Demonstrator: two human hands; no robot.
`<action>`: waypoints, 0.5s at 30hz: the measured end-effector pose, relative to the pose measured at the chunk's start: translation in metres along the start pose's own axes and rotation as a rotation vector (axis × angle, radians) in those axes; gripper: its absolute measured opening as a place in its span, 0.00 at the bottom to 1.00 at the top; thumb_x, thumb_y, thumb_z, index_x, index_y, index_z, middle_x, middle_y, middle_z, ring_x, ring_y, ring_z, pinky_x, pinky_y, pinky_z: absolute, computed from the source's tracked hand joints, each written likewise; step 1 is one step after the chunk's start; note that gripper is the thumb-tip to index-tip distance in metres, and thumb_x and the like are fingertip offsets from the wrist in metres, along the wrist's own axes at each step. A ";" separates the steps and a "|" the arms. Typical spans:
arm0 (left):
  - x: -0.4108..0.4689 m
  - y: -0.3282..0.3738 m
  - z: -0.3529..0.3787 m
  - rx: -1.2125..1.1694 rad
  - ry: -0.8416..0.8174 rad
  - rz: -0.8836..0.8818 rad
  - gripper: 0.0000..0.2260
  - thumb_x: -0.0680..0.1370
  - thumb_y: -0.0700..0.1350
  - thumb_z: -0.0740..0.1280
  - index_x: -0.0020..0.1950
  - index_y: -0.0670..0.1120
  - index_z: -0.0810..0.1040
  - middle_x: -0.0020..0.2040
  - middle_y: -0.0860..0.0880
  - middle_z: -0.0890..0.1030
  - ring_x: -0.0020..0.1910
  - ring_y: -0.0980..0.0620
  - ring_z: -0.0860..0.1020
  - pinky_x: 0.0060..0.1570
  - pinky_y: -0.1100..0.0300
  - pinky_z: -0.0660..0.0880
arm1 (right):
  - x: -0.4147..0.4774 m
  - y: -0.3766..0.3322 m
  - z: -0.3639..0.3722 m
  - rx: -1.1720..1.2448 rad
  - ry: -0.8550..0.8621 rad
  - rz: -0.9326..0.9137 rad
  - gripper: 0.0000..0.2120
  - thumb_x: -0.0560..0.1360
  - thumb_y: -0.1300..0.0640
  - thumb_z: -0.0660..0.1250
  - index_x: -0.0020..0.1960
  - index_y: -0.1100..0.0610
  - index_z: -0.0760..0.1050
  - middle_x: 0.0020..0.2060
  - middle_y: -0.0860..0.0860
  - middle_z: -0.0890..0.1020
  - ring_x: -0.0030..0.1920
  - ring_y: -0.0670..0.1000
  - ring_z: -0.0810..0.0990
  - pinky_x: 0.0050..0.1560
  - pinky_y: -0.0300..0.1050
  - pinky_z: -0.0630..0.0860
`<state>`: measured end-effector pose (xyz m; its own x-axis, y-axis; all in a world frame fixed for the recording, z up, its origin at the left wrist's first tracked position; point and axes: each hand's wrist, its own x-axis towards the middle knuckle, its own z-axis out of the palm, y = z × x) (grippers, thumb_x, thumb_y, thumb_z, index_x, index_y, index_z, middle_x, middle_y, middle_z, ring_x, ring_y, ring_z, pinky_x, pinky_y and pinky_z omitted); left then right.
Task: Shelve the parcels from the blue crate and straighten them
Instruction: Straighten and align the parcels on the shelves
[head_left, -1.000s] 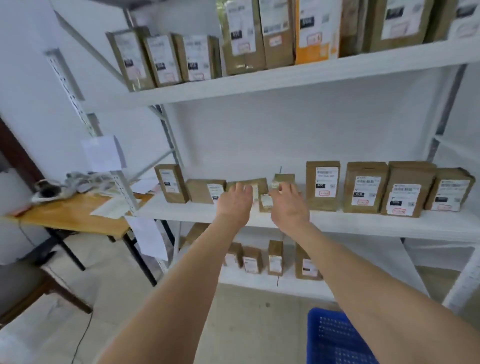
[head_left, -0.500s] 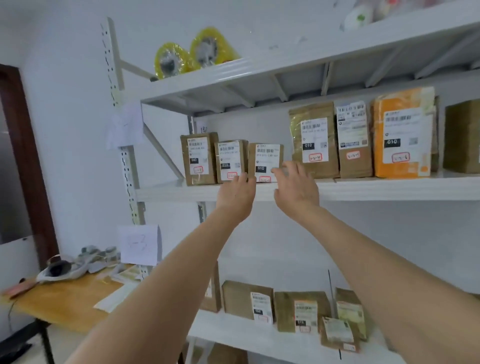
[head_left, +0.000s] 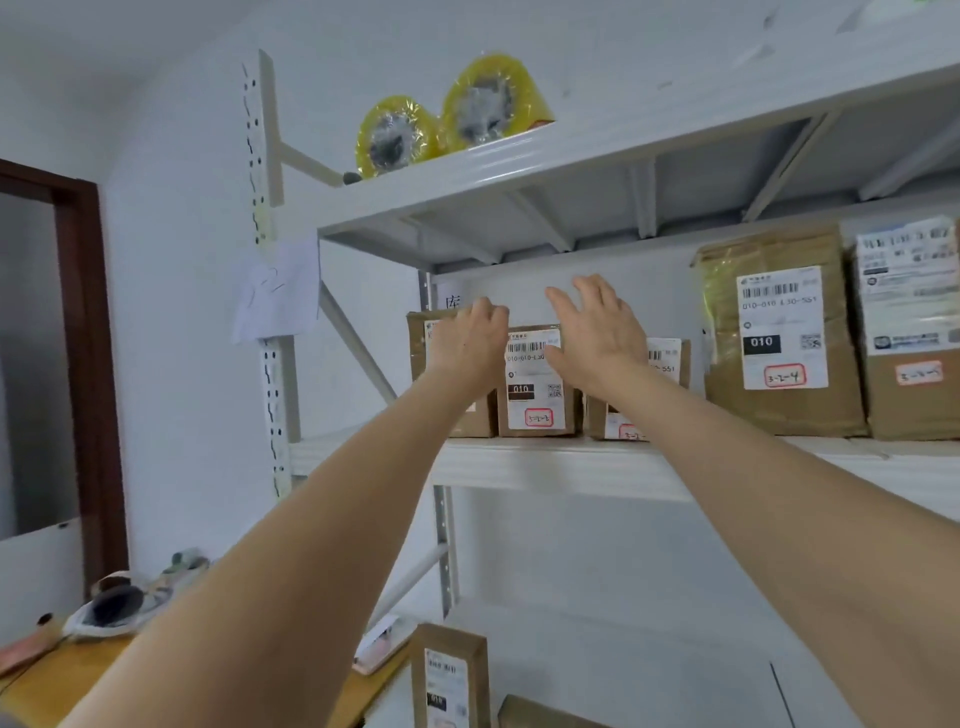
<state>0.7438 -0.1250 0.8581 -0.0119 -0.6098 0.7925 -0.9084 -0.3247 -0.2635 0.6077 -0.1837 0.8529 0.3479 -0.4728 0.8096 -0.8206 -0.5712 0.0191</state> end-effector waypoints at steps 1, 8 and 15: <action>0.009 -0.009 0.005 -0.016 0.013 -0.011 0.17 0.77 0.40 0.60 0.66 0.44 0.68 0.62 0.45 0.71 0.55 0.46 0.74 0.43 0.56 0.71 | 0.007 -0.002 0.005 -0.016 -0.008 0.002 0.33 0.77 0.47 0.64 0.77 0.51 0.53 0.77 0.56 0.53 0.78 0.57 0.47 0.75 0.51 0.52; 0.063 -0.060 0.050 -0.087 0.066 0.034 0.17 0.81 0.46 0.56 0.69 0.45 0.69 0.67 0.45 0.70 0.64 0.44 0.70 0.56 0.50 0.71 | 0.045 -0.021 0.039 -0.146 -0.059 0.043 0.39 0.76 0.40 0.64 0.78 0.52 0.50 0.78 0.56 0.49 0.78 0.57 0.42 0.76 0.52 0.48; 0.095 -0.091 0.079 -0.259 -0.008 0.108 0.21 0.82 0.54 0.54 0.72 0.47 0.65 0.71 0.46 0.67 0.67 0.43 0.68 0.58 0.45 0.72 | 0.059 -0.038 0.063 -0.237 -0.177 0.159 0.45 0.72 0.31 0.63 0.79 0.50 0.47 0.79 0.55 0.46 0.78 0.57 0.39 0.76 0.54 0.44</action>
<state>0.8587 -0.2107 0.9143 -0.1118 -0.6371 0.7627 -0.9786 -0.0629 -0.1959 0.6878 -0.2322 0.8632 0.2635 -0.6641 0.6997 -0.9463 -0.3186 0.0539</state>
